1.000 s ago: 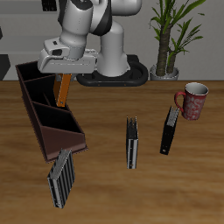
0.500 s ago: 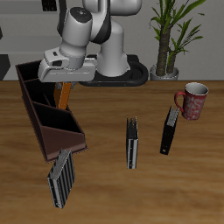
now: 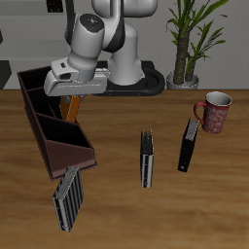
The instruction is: Place the orange book into the right desk caddy's front compartment
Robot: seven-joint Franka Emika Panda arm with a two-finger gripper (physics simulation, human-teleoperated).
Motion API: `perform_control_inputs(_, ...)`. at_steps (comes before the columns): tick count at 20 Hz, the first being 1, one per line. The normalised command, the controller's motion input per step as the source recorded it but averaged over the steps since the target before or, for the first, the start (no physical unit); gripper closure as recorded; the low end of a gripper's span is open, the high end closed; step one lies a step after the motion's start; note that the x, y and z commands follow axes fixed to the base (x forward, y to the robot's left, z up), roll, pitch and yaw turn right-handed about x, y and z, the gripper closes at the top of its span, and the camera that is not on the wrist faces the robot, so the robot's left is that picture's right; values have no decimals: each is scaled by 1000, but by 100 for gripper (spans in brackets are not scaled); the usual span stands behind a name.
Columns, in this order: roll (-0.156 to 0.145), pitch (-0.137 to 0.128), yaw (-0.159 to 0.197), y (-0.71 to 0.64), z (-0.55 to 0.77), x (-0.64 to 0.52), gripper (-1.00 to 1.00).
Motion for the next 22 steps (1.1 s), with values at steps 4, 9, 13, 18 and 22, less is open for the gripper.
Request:
perform_control_inputs(4, -12, 54, -11, -68, -141, 31, 100)
perform_control_inputs(9, 4, 33, -19, 13, -42, -10, -100)
perform_control_inputs(13, -7, -4, -18, 5, 67, -5, -100)
perform_control_inputs(18, 3, -6, -10, 35, 35, -18, -100)
perform_control_inputs(22, 16, -10, -105, -22, 169, 33, -100)
